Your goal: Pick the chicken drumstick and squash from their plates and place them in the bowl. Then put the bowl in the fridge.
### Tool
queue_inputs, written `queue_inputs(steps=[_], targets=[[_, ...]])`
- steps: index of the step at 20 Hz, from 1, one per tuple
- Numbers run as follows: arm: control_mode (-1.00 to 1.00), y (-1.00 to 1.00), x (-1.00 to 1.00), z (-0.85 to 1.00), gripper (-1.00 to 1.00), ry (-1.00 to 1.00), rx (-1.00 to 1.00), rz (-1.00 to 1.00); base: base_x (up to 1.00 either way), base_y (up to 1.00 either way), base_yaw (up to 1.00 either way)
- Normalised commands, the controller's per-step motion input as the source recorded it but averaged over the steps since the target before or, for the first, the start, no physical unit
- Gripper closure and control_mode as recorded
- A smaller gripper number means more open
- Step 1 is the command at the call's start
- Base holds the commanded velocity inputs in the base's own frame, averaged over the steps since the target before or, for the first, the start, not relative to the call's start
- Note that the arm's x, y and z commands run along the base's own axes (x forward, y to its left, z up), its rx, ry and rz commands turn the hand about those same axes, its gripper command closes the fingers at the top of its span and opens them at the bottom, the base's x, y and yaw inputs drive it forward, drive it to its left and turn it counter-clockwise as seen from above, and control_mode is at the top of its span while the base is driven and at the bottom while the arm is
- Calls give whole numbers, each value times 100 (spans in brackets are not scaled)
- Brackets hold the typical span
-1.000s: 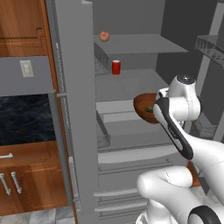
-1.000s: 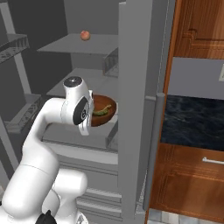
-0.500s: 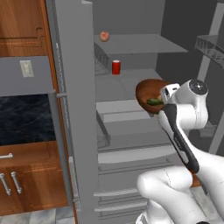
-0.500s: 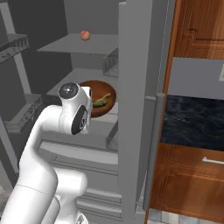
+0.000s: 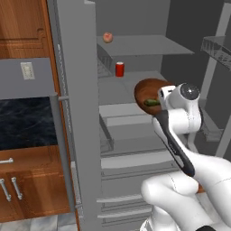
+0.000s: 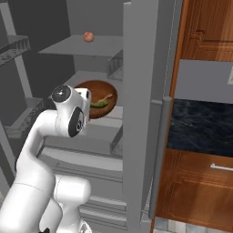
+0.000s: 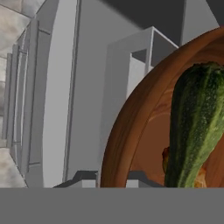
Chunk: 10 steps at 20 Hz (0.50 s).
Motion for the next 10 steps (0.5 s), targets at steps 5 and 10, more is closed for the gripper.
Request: queue_inputs(steps=[5, 10], targets=[[-100, 3, 42, 8, 100, 9, 0, 0, 0, 0, 0], [-100, 0, 43, 0, 100, 0, 0, 0, 0, 0, 0]])
